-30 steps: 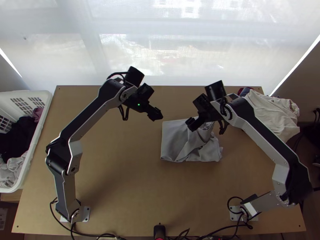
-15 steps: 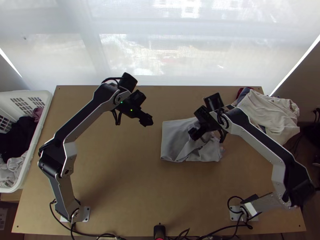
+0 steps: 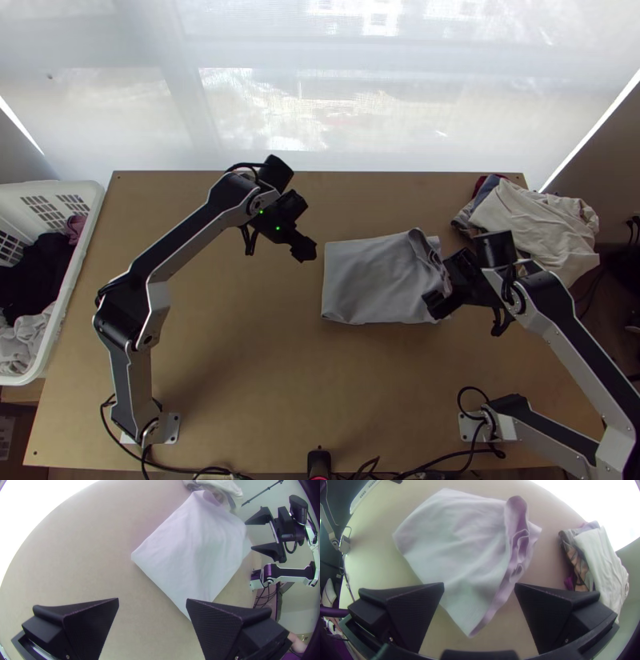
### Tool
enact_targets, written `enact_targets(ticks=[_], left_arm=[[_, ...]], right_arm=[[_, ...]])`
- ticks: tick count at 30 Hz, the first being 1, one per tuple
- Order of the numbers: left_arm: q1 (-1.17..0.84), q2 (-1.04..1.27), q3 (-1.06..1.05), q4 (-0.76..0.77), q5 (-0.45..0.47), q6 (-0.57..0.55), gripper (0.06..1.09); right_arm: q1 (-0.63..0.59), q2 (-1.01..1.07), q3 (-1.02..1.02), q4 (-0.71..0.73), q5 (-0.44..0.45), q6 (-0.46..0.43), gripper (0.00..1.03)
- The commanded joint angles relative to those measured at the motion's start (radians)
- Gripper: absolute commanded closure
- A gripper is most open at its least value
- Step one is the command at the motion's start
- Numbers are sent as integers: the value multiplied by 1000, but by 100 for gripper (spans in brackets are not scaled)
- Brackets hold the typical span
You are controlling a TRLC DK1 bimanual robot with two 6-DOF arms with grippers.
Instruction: Fold the t-shirt
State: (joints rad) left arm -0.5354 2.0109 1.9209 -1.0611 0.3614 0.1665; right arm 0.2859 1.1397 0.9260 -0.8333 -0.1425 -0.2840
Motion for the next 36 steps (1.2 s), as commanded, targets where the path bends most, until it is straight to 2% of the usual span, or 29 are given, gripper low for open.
enact_targets(ticks=[1,7,11,21,27,36], left_arm=[[-26,34,16,-2,-2,14,10],[-46,75,70,-4,-2,16,10],[-55,103,121,-4,-2,18,10],[-123,244,279,-17,-13,38,10],[-163,308,306,-17,-49,57,10],[-164,379,296,-56,-55,61,10]], right_arm=[[-50,-135,-104,-50,3,12,5],[-60,-167,-70,-63,1,52,5],[-24,-124,17,-30,6,55,5],[125,278,260,114,18,82,5],[95,466,224,223,17,80,5],[21,563,119,347,14,80,5]])
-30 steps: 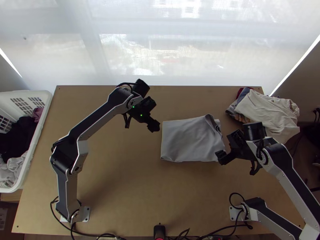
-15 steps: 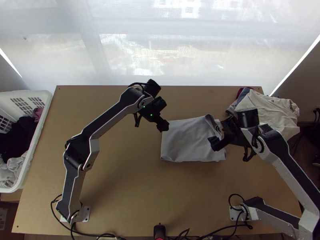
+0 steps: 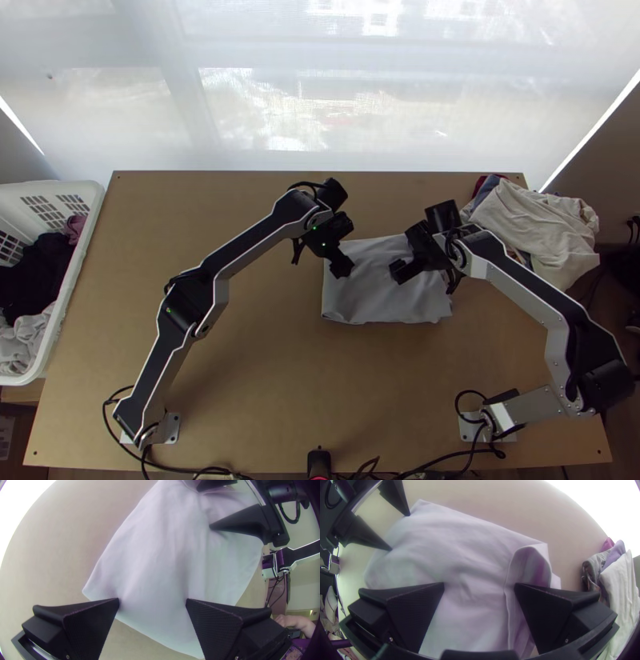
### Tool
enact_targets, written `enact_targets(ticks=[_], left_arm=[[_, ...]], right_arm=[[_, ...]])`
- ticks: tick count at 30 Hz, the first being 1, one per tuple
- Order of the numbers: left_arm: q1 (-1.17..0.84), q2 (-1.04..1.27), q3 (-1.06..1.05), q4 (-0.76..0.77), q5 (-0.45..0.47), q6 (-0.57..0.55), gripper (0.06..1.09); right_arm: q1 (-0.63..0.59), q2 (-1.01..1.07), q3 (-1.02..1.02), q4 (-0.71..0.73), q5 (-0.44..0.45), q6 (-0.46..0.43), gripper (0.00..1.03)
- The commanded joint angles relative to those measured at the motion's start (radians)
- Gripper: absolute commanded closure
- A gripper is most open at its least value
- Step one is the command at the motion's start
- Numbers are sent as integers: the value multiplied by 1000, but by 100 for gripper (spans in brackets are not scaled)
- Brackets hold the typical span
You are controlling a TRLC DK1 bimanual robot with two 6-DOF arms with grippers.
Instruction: Fold the t-shirt
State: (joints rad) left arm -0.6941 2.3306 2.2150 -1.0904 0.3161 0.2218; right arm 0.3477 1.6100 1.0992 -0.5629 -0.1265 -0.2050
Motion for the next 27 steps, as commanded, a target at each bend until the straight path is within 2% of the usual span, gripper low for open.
enact_targets(ticks=[1,7,12,22,25,27], left_arm=[[-4,67,2,-31,-11,5,10],[-10,93,2,-35,-22,16,10],[-27,85,3,-39,-41,17,10],[7,-83,-2,-92,-89,30,10],[27,-135,-8,-106,-91,27,10],[38,-159,-11,-114,-100,28,10]], right_arm=[[-47,100,-64,83,-4,1,5],[-90,94,-98,101,-10,-4,5],[-79,-5,-78,95,-10,1,5],[53,-266,-7,-28,-7,-25,5],[91,-344,-52,-60,-4,-62,5],[122,-407,-121,-66,8,-122,5]])
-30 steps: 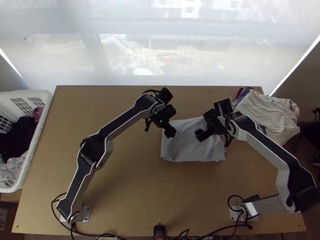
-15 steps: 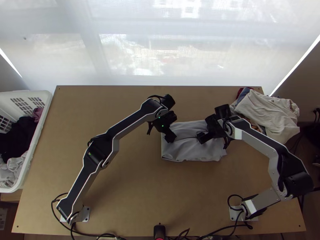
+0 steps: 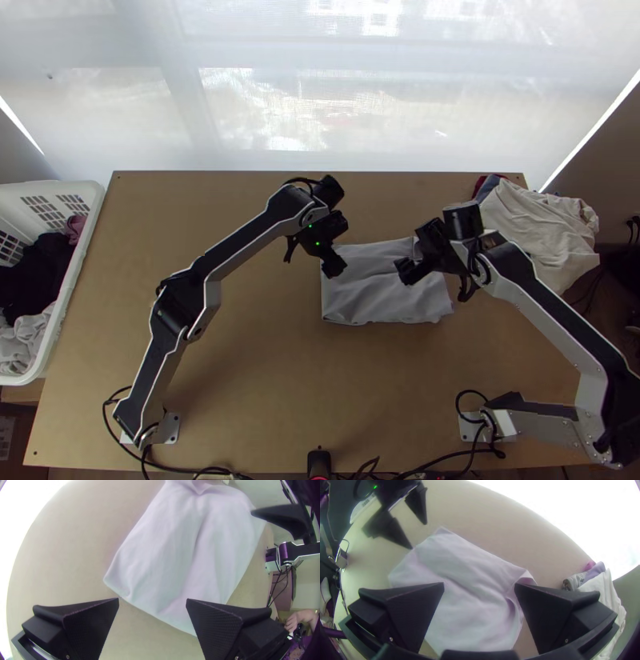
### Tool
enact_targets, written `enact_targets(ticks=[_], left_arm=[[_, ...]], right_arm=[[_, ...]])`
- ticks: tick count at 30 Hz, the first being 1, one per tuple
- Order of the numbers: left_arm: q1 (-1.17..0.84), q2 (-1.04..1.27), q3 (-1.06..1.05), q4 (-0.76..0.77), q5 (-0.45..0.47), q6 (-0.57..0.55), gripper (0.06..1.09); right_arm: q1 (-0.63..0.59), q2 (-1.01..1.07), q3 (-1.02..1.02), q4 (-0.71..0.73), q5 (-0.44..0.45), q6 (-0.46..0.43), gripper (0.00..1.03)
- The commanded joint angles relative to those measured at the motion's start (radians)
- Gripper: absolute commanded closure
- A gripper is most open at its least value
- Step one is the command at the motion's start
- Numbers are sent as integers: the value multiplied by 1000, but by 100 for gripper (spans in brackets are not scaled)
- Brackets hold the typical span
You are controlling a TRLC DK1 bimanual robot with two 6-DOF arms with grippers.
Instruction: Fold the t-shirt
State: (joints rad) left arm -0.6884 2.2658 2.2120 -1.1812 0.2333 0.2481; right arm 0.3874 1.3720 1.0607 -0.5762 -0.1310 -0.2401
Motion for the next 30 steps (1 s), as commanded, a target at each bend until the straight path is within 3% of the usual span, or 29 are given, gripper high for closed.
enact_targets(ticks=[1,5,7,18,30], left_arm=[[35,-104,-8,-29,-28,3,10],[56,-146,-8,-40,-54,6,10],[67,-172,-9,-51,-68,11,10],[210,-407,-183,-60,-95,14,10],[362,-657,-420,-55,-94,16,10]], right_arm=[[102,-205,-122,-59,14,-125,5],[192,-358,-320,-44,74,-303,5],[225,-416,-407,7,99,-346,5],[416,-479,-602,226,206,-354,4],[410,-376,-682,477,237,-484,4]])
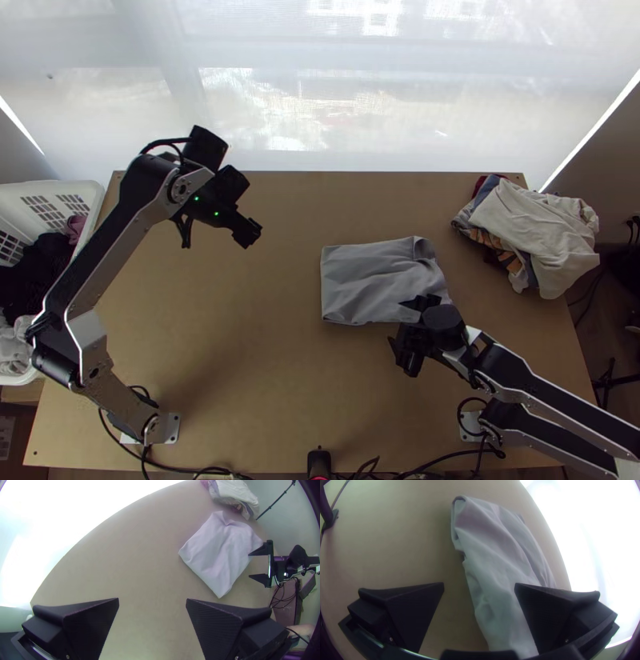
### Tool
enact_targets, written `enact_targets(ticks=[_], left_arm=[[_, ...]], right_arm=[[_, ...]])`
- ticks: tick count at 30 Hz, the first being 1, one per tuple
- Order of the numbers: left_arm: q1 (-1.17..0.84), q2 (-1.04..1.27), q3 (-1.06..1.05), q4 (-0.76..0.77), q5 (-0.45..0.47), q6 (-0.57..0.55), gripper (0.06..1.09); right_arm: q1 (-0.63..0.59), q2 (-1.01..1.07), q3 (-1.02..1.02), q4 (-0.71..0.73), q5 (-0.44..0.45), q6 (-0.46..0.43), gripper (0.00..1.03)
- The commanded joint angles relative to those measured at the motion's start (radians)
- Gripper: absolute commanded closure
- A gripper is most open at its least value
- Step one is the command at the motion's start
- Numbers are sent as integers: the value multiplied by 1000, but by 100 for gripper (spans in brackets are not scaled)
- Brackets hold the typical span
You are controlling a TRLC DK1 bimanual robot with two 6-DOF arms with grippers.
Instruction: Fold the t-shirt
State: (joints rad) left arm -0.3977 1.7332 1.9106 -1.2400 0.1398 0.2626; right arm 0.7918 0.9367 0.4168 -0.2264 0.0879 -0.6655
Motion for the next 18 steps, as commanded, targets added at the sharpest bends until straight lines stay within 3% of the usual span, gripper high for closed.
enact_targets(ticks=[1,18], left_arm=[[79,-136,-133,4,0,1,10],[120,-221,-216,5,-2,-11,10]], right_arm=[[6,79,-38,141,18,-65,4],[-68,501,-13,521,99,-83,5]])
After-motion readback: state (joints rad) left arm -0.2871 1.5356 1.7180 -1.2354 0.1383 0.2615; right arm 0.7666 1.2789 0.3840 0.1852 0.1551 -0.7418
